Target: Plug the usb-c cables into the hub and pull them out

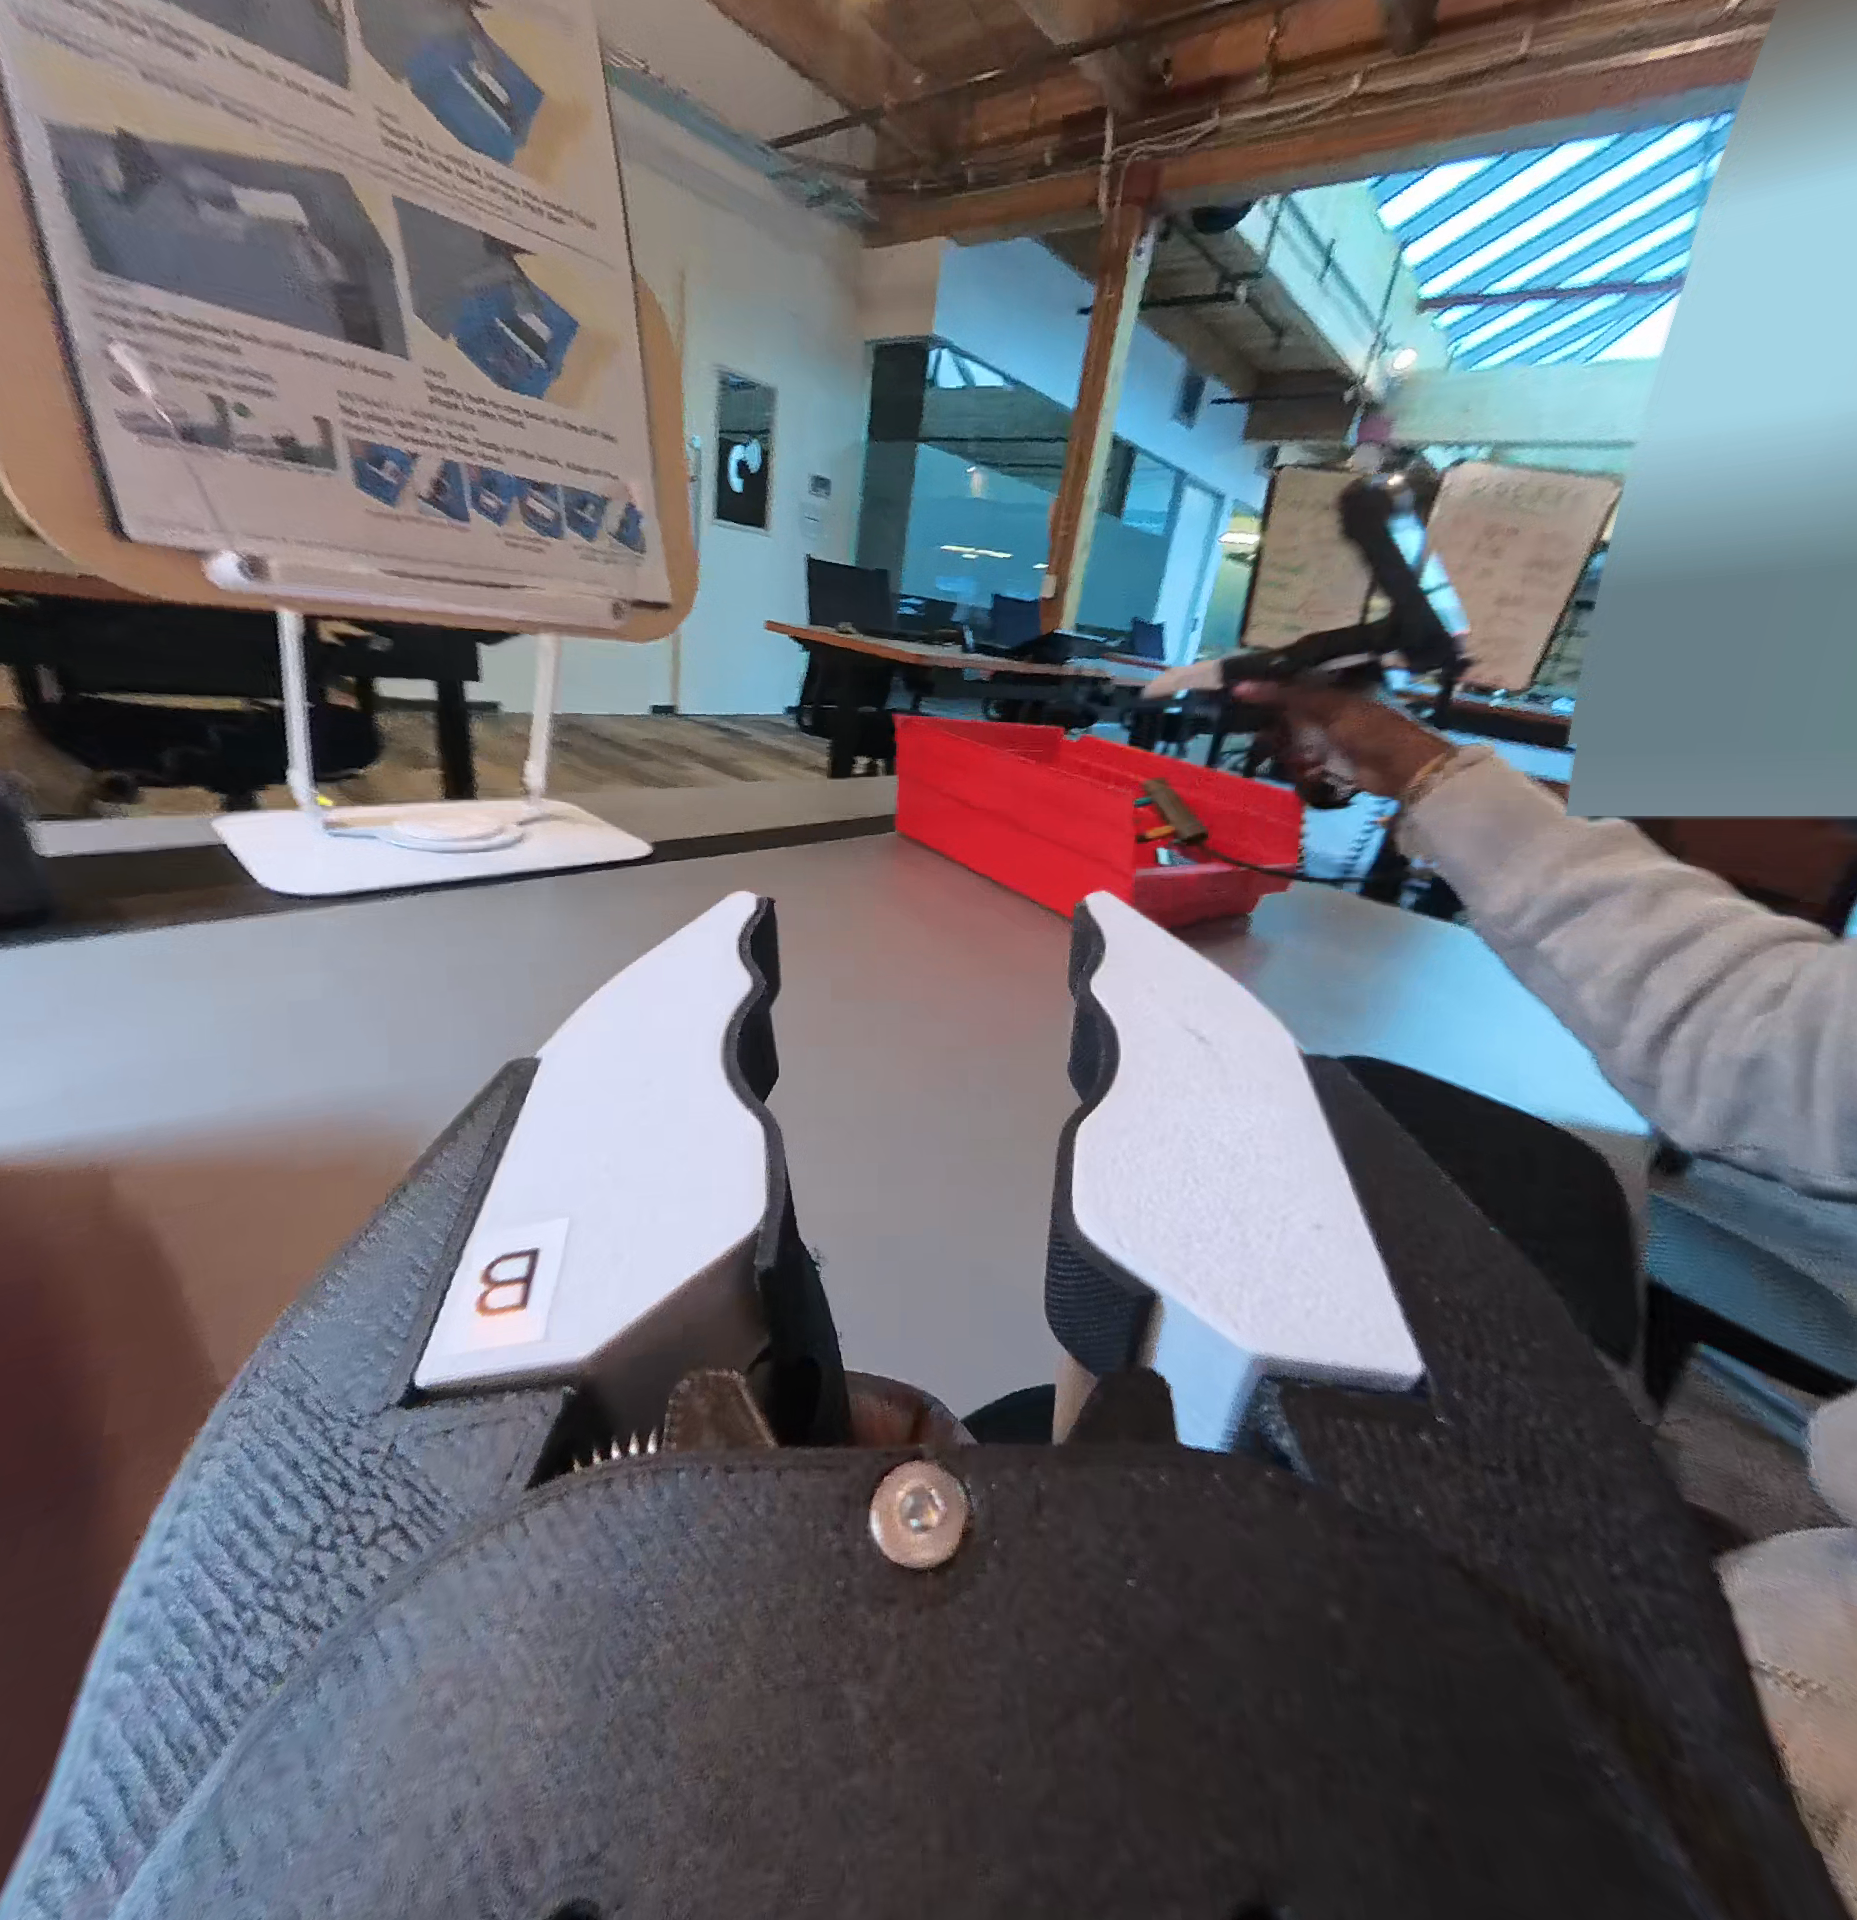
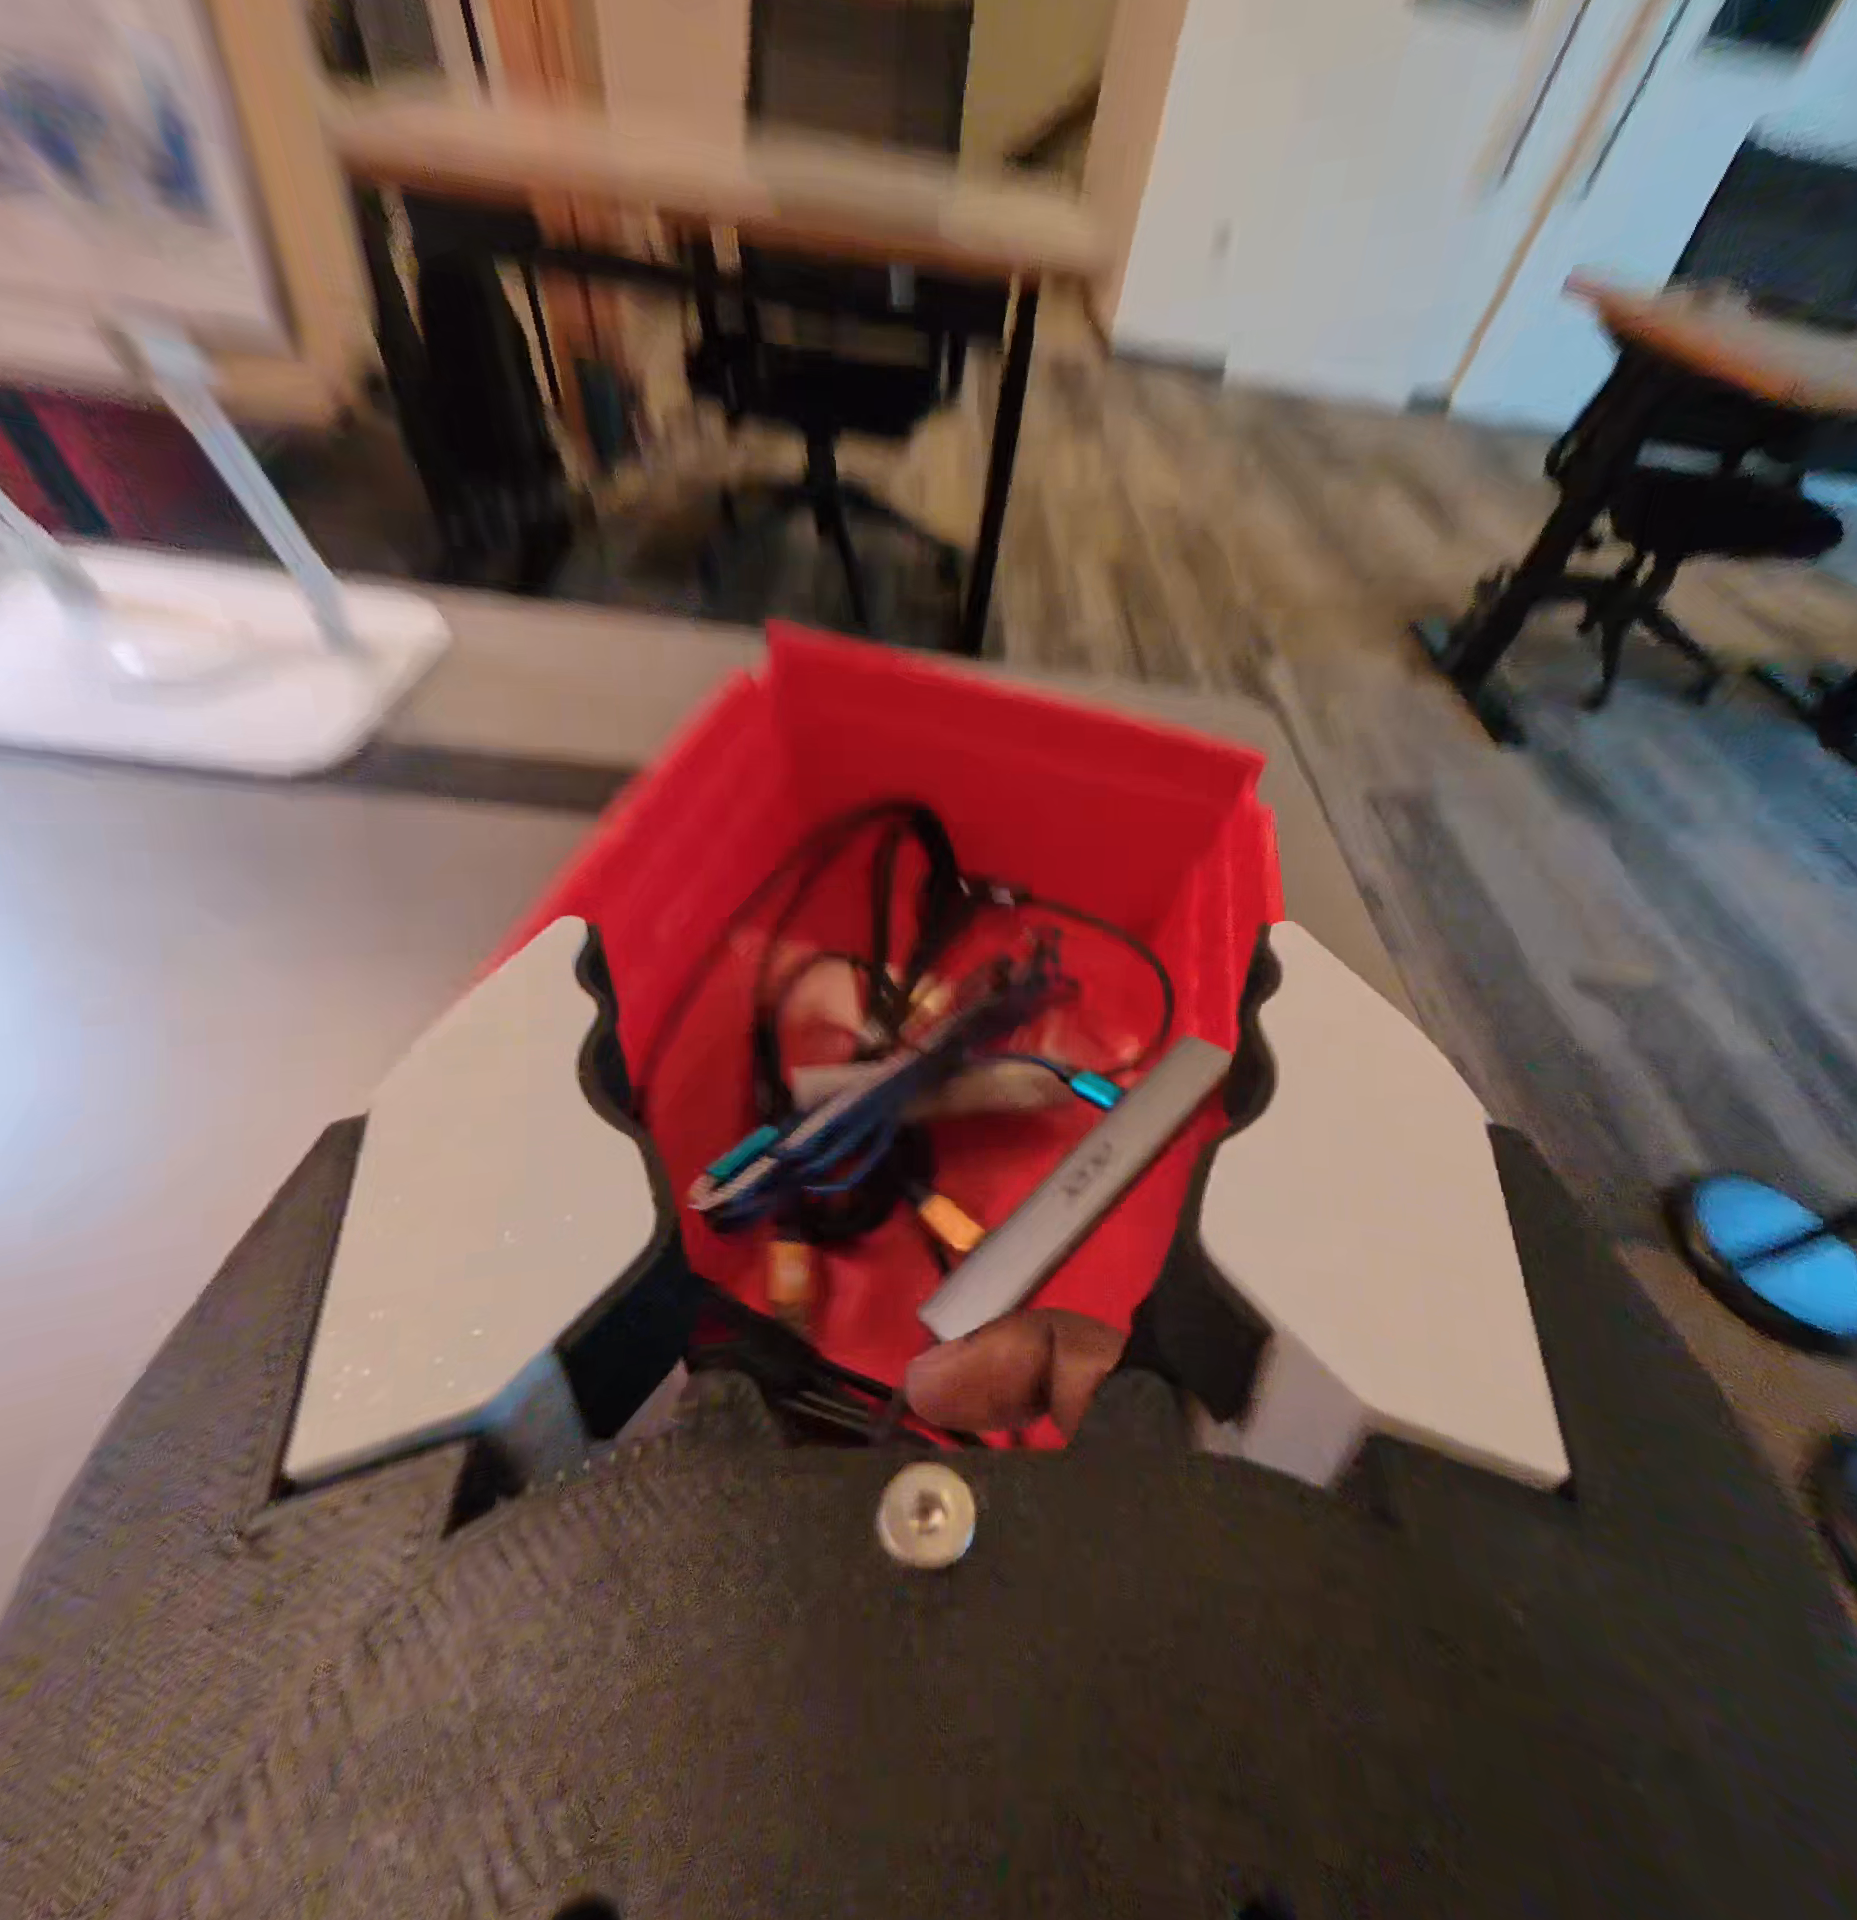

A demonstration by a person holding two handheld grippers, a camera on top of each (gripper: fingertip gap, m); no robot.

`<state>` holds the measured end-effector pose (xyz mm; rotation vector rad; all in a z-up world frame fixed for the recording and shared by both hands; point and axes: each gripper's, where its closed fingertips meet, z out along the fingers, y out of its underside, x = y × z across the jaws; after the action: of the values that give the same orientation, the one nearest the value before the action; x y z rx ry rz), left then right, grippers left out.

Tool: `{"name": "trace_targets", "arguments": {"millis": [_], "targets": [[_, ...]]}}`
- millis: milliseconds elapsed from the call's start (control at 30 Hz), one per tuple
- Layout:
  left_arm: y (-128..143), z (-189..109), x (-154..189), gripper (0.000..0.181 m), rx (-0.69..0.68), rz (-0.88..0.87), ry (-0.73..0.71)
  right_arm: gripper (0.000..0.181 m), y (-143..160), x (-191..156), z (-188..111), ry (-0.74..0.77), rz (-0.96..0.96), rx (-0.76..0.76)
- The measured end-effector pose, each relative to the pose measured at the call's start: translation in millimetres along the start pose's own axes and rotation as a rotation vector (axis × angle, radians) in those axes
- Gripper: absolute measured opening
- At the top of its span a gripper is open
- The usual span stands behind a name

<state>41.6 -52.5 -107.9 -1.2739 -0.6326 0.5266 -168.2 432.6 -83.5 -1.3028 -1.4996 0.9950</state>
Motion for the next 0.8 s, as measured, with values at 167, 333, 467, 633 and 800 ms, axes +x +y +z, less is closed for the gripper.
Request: {"name": "trace_targets", "arguments": {"millis": [167, 333, 467, 633, 800], "targets": [[-44, -31, -17, 0.054, 0.009, 0.104, -0.159, 0.089, -36, -70, -77, -0.171, 0.167, 0.375], [-28, -83, -60, 0.058, -0.217, 0.218, -0.390, 0.111, 33, -124, -32, -0.236, 0.003, 0.045], [16, -113, -81, 0.056, -0.297, 0.169, -0.512, 0.097, 81, -137, 6, -0.208, -0.056, -0.210], [33, -111, -98, 0.041, -0.321, 0.183, -0.597, 0.014, 87, -128, 24, 0.018, -0.260, -0.292], [36, -91, -96, 0.038, -0.335, 0.183, -0.541, 0.013, 87, -157, 14, 0.004, -0.332, -0.306]]}}
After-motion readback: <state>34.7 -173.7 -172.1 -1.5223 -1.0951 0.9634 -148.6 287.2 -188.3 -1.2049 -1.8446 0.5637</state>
